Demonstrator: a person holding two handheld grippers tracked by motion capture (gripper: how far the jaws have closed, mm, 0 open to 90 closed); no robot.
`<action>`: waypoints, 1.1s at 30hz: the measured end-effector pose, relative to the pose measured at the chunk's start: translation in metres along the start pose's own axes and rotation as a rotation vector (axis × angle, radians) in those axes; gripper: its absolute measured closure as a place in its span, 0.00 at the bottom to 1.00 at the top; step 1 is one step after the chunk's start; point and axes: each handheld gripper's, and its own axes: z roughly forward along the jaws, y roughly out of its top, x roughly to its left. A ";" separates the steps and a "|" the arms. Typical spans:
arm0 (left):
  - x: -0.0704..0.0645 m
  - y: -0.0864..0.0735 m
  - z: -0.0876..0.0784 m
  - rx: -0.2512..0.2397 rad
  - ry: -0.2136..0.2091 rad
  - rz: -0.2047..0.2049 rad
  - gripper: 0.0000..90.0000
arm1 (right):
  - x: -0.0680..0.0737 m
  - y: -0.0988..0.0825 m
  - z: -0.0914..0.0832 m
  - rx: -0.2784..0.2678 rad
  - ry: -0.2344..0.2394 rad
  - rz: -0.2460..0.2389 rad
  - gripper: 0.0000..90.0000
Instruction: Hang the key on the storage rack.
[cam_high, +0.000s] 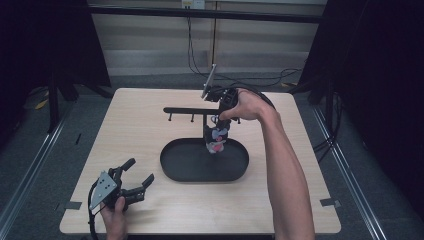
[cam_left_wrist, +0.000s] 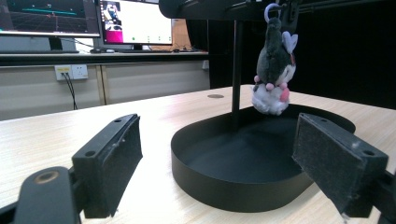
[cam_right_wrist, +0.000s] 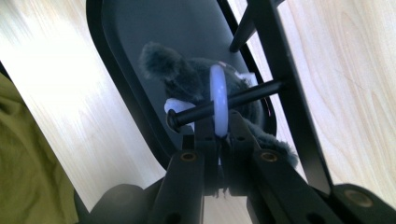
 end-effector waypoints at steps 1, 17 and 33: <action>0.000 0.000 0.000 -0.007 0.002 0.000 0.17 | 0.000 0.000 0.000 0.003 -0.001 0.000 0.95; -0.001 0.000 0.001 -0.008 0.001 -0.010 0.17 | 0.003 -0.011 -0.001 -0.024 -0.026 0.016 0.76; 0.000 0.000 0.000 0.002 0.000 0.006 0.17 | 0.015 -0.029 -0.001 -0.068 -0.056 -0.005 0.58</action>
